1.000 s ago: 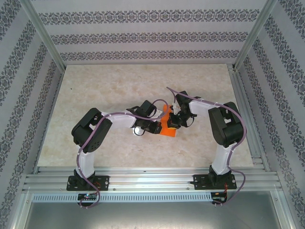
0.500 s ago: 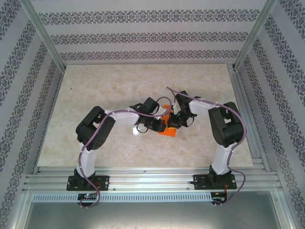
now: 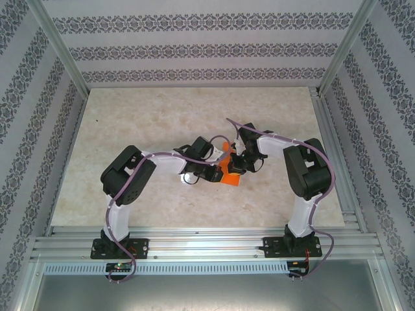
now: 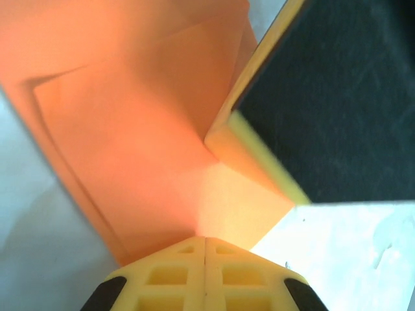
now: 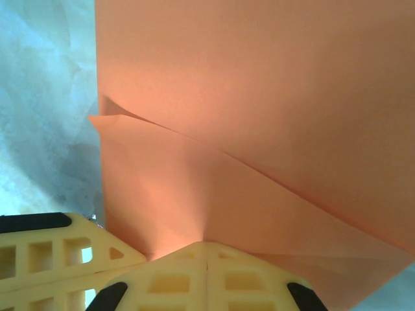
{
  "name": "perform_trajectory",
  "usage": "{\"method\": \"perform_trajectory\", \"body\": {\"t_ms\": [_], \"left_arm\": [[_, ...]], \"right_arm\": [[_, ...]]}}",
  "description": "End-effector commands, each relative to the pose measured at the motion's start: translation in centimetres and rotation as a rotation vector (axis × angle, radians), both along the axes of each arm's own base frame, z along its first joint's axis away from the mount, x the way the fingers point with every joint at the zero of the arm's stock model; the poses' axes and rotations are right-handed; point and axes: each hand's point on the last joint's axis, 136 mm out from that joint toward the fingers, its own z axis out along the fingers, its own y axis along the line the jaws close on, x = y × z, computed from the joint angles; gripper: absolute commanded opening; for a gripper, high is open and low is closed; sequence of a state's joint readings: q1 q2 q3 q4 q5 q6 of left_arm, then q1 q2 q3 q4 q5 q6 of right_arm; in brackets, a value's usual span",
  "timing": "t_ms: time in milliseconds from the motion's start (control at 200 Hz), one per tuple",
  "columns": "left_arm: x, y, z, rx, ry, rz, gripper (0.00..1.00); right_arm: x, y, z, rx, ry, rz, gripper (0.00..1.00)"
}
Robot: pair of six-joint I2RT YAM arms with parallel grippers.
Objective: Fold a paper plane with a square sheet of paper (fold left side to right side)
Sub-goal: Fold the triangle a second time at the center of the table.
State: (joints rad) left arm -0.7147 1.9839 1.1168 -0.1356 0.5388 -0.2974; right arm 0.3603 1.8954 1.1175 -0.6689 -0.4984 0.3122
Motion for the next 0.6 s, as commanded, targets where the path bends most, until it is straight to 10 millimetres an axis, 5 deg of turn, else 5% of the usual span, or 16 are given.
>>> {"method": "perform_trajectory", "body": {"t_ms": [0, 305, 595], "left_arm": [[-1.7, 3.9, -2.8, 0.114, 0.094, 0.064, 0.0], [-3.3, 5.7, -4.0, 0.136, 0.128, 0.076, 0.0], [-4.1, 6.5, -3.0, 0.133, 0.106, 0.063, 0.0]], "right_arm": [[-0.9, -2.8, -3.0, -0.168, 0.039, 0.009, 0.05], [-0.9, -3.0, -2.9, -0.18, 0.04, 0.01, 0.05], [-0.3, -2.5, -2.3, -0.155, 0.019, 0.018, 0.05]]}}
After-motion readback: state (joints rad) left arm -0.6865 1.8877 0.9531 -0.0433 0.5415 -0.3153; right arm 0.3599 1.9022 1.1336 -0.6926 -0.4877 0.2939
